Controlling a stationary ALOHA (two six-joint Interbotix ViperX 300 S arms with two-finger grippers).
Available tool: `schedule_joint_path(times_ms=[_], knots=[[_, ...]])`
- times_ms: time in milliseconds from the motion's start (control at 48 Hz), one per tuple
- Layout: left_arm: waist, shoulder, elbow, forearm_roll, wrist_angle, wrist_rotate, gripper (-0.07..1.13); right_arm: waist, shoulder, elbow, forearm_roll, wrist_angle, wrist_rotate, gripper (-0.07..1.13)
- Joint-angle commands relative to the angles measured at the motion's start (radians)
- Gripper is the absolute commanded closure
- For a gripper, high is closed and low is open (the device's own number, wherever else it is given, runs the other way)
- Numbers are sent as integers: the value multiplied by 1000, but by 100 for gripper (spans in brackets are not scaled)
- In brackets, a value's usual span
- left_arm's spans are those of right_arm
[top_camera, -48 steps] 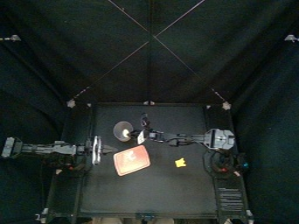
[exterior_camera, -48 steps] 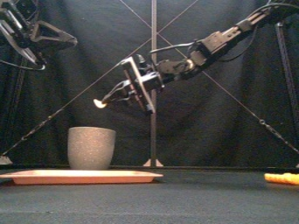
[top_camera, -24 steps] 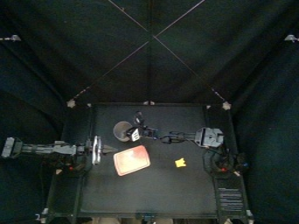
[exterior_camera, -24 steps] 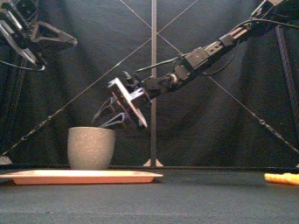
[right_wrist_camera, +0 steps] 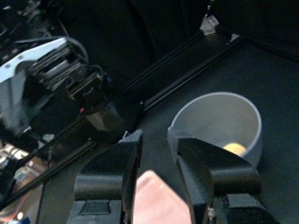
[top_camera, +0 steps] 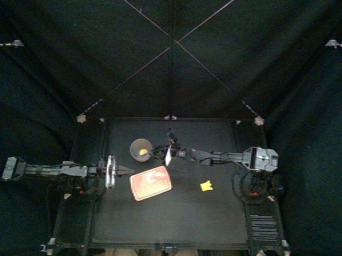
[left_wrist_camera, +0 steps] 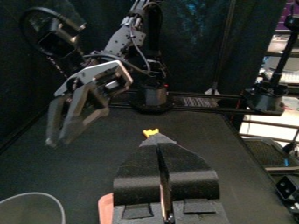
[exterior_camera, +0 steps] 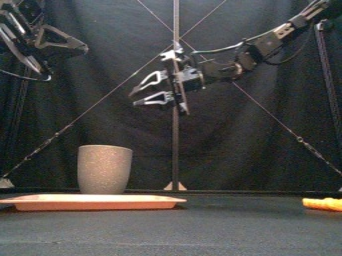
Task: Pick the chip then place it in the grey bowl
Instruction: Drop chip in the grey bowl and return to neutral
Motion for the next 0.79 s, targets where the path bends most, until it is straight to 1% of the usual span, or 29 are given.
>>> schedule_joint_path(times_ms=[21,146,292,375,479,625,688,750,792], knots=[[2,3,-11,-2,-9,0,107,9,-109,106,-12,-86,-3,34],[6,3,-9,-2,-9,0,107,46,-202,247,-29,-161,-6,34],[11,3,-8,0,-9,2,107,89,-301,365,-52,-172,-6,35],[15,3,-6,0,-9,2,107,109,-360,430,-67,-172,-6,38],[17,3,-6,0,-9,2,107,118,-423,495,-72,-172,-6,48],[18,3,-3,-2,-11,2,107,112,-522,574,-72,-172,-6,70],[18,3,-2,0,-11,2,107,110,-560,595,-71,-172,-6,78],[21,3,0,-2,-9,2,107,104,-600,609,-72,-172,-6,83],[23,3,0,-2,-9,2,107,95,-627,617,-74,-172,-6,84]])
